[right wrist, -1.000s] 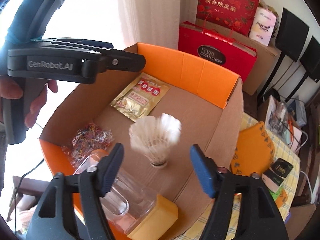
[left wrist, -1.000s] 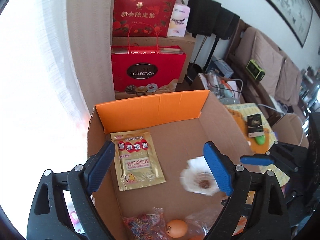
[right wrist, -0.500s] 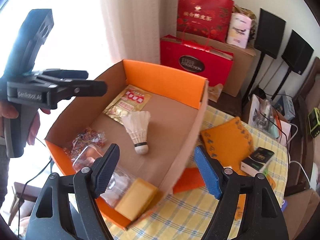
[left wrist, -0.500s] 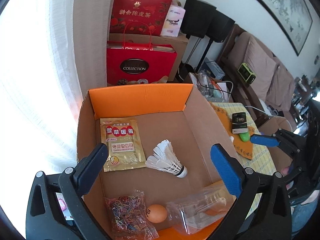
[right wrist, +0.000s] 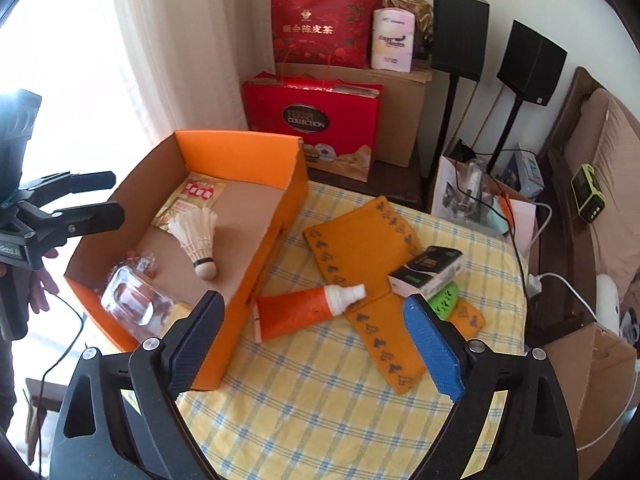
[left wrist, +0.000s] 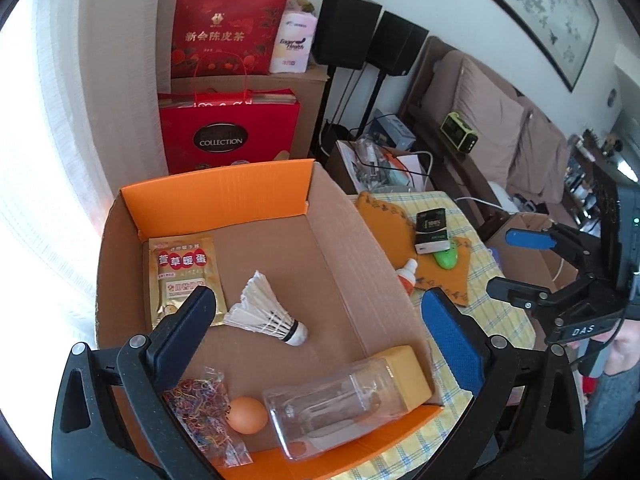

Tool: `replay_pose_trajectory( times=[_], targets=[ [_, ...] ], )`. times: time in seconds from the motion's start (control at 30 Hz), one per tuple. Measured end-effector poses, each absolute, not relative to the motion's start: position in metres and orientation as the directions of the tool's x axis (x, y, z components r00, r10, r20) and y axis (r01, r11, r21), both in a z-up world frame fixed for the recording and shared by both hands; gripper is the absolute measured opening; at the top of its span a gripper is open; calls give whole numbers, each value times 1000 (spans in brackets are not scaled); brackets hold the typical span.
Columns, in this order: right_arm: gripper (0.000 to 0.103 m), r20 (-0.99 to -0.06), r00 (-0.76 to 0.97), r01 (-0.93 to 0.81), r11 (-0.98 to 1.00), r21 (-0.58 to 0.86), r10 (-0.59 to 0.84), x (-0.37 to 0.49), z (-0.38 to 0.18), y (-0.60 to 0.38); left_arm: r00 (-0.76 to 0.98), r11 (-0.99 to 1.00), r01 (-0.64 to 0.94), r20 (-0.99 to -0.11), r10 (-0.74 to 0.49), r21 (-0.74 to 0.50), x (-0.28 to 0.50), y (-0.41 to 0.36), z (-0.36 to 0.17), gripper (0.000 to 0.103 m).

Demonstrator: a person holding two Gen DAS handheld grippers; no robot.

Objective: Organize objects
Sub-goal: 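Withdraw both grippers from the box toward the felt mat, then grasp the sunscreen tube with the left gripper while the right grasps the green case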

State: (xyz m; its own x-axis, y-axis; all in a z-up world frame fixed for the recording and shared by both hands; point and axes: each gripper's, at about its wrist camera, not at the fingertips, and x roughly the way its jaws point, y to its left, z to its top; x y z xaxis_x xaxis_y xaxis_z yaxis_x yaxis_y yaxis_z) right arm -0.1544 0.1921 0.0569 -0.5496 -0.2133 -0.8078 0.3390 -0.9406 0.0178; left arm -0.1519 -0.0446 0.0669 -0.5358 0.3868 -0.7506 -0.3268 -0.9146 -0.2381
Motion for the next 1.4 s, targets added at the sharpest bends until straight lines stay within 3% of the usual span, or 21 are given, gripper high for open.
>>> replay_pose_trajectory(
  times=[0.5, 0.9, 1.17, 1.4],
  targets=[
    [100, -829, -542, 163, -985, 58, -139, -162, 39, 273, -449, -870, -468, -806, 386, -157, -141, 69, 57, 103],
    [99, -830, -541, 118, -990, 80, -132, -169, 28, 297, -400, -833, -553, -880, 255, 11, -161, 134, 27, 103],
    [89, -834, -534, 64, -990, 125, -140, -178, 22, 314, -382, -799, -590, -912, 150, 116, -179, 168, 9, 96],
    [71, -834, -527, 30, -984, 176, -165, -184, 14, 327, -356, -761, -610, -934, 15, 220, -198, 189, -15, 94]
  ],
)
